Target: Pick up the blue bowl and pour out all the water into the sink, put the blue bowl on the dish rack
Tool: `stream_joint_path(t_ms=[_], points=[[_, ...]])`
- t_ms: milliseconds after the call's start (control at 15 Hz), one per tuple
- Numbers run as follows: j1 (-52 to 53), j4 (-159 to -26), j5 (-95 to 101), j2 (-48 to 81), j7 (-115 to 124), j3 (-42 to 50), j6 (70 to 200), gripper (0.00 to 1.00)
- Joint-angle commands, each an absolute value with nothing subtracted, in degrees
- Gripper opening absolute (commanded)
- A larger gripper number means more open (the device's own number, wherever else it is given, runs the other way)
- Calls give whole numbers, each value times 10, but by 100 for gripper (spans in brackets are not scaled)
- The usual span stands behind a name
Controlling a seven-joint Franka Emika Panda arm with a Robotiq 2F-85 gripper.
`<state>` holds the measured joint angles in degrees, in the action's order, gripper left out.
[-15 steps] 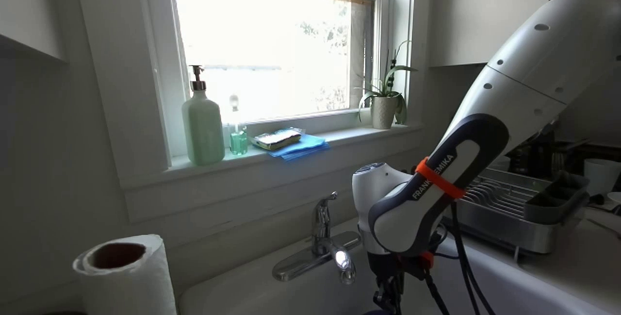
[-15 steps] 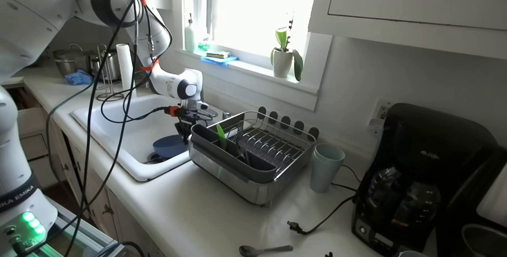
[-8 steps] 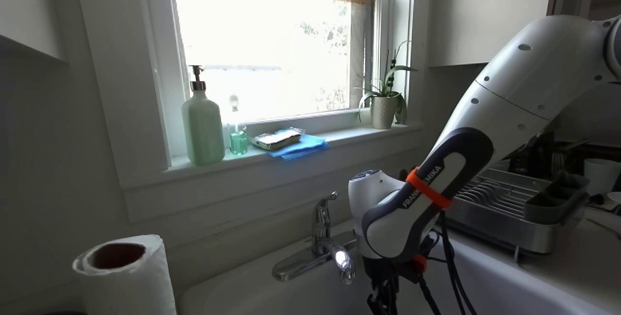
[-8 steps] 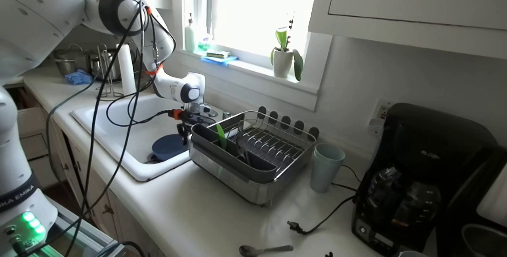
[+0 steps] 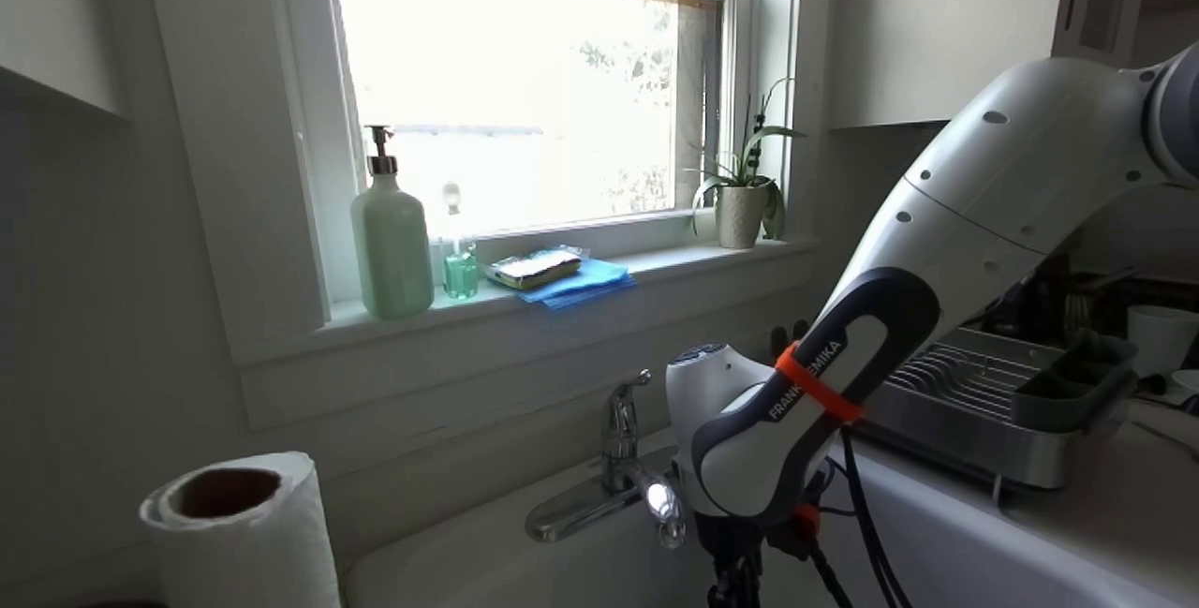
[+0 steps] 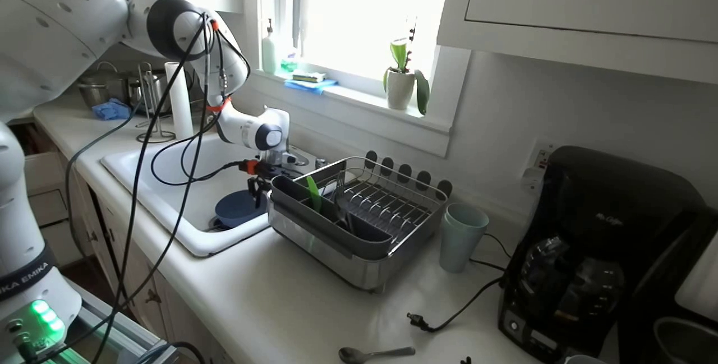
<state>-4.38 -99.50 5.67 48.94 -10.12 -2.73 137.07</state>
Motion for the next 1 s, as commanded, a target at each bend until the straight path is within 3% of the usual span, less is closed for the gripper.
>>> stream_joint_path(t_ms=[0,200,267,933], points=[[-48,-973,49,503,-136,-34,1352,23],[-48,-973,55,495,-151,-32,1341,2],[-47,-974,56,492,-155,-30,1339,0],[31,-1051,170,354,-119,22,1272,1]])
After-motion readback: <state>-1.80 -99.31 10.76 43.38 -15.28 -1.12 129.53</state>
